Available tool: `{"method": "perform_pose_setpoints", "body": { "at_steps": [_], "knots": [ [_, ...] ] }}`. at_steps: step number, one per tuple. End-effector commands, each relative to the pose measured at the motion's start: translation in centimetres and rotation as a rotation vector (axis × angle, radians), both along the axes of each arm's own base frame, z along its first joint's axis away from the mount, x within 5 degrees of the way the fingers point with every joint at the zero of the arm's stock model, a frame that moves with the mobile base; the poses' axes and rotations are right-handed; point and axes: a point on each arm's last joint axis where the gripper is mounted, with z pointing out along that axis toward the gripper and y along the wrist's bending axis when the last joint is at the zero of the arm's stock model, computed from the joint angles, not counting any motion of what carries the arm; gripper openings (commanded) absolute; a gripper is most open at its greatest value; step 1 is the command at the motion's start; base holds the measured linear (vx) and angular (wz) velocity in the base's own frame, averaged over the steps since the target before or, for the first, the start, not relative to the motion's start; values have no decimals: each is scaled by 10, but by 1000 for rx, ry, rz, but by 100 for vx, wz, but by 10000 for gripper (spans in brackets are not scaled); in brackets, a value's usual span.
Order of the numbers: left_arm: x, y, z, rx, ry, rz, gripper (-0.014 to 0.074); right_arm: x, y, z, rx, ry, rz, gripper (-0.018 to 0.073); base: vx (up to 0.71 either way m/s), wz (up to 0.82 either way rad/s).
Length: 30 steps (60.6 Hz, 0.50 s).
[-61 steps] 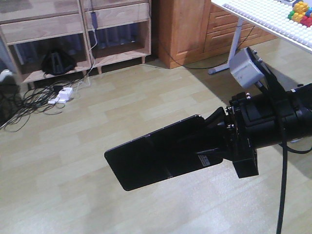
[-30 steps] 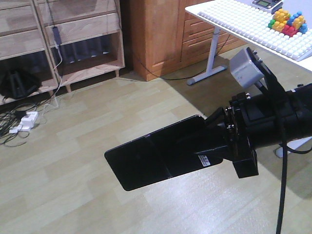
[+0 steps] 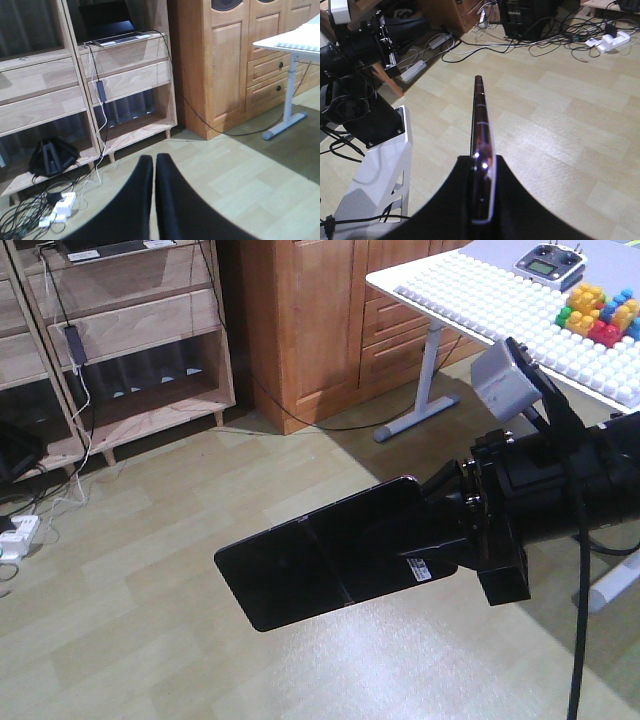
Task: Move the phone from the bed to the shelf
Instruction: 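Drive the base toward the wooden shelf with the laptop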
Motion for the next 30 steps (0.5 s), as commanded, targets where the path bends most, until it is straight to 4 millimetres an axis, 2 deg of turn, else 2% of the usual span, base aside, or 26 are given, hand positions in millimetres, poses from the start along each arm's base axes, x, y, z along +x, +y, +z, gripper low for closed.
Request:
{"method": "perform_pose_setpoints", "body": {
  "at_steps": [1, 30],
  "knots": [
    [-1, 0, 15, -6, -107, 2, 1, -11, 2, 21, 100, -8, 49, -3, 46, 0],
    [-1, 0, 15, -6, -107, 2, 1, -11, 2, 21, 101, -8, 49, -3, 47, 2]
  ]
}}
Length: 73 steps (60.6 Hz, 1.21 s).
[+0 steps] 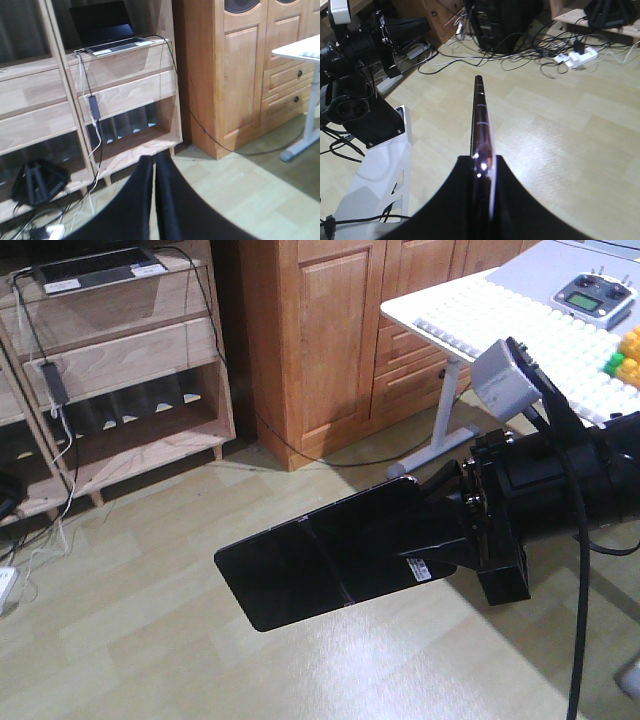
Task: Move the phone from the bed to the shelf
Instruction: 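Drive the base toward the wooden shelf with the laptop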
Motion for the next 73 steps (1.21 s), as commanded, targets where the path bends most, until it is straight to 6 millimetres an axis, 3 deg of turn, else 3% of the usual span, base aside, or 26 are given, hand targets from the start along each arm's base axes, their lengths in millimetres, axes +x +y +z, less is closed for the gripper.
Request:
{"method": "perform_pose_setpoints", "body": {
  "at_steps": [1, 32, 73],
  "knots": [
    [-1, 0, 15, -6, -107, 2, 1, -11, 2, 21, 101, -8, 49, -3, 46, 0],
    [-1, 0, 15, -6, -107, 2, 1, -11, 2, 21, 102, -8, 49, -3, 46, 5],
    [-1, 0, 15, -6, -107, 2, 1, -11, 2, 21, 101, -8, 49, -3, 43, 28]
  ]
}}
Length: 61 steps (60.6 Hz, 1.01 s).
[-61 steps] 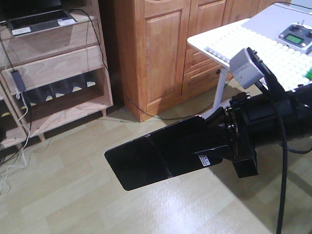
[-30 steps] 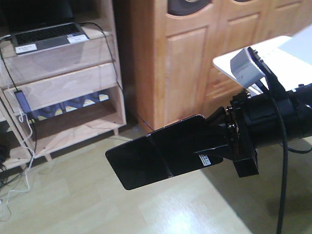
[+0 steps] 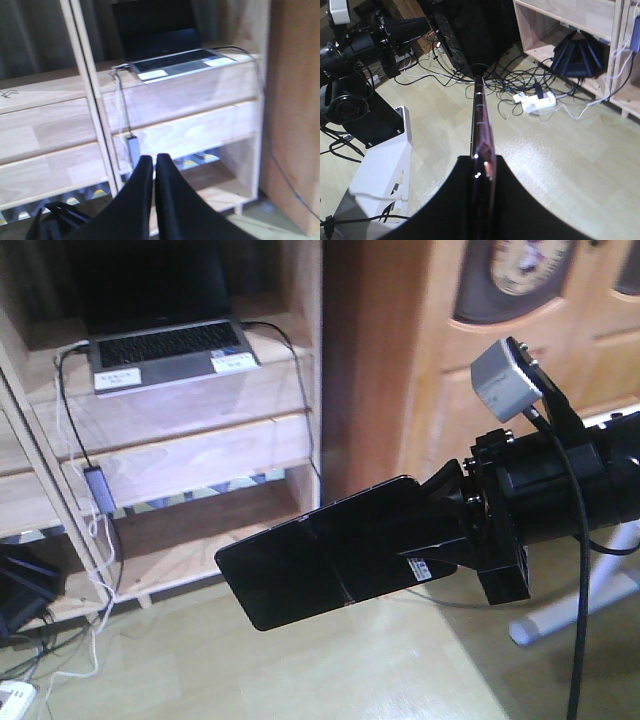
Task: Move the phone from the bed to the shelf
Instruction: 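Drive the base toward the wooden shelf with the laptop, then raise the right gripper with the phone above the shelf board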
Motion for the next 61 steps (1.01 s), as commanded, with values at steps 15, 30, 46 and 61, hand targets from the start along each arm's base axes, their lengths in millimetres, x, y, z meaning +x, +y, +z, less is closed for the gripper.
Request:
{"method": "perform_pose_setpoints", "body": {
  "at_steps": [15, 30, 46, 61],
  "knots": [
    [-1, 0, 15, -6, -107, 2, 1, -11, 2, 21, 101, -8, 49, -3, 42, 24],
    [-1, 0, 15, -6, -107, 2, 1, -11, 2, 21, 101, -8, 49, -3, 40, 23],
    [-1, 0, 15, -6, -107, 2, 1, -11, 2, 21, 101, -8, 49, -3, 35, 24],
    [-1, 0, 15, -6, -107, 2, 1, -11, 2, 21, 101, -8, 49, -3, 31, 27]
  ]
}}
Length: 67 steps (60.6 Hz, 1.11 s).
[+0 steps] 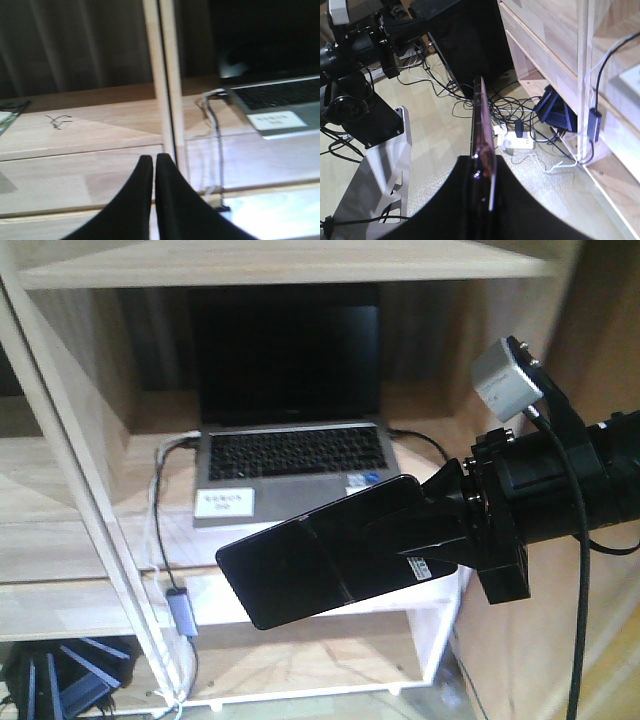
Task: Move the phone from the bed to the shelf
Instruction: 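Raise the right gripper with the phone above the shelf board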
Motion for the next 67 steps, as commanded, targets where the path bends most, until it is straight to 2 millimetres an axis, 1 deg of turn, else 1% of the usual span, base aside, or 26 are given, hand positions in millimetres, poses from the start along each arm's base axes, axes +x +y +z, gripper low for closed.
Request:
{"method": "perform_pose_setpoints", "body": {
  "at_steps": [1, 26, 67],
  "knots": [
    [-1, 0, 15, -6, -107, 2, 1, -11, 2, 21, 101, -8, 49, -3, 28, 30],
    [-1, 0, 15, -6, -107, 2, 1, -11, 2, 21, 101, -8, 49, -3, 23, 22],
    [-1, 0, 15, -6, -107, 2, 1, -11, 2, 21, 102, -8, 49, -3, 11, -1]
  ]
}}
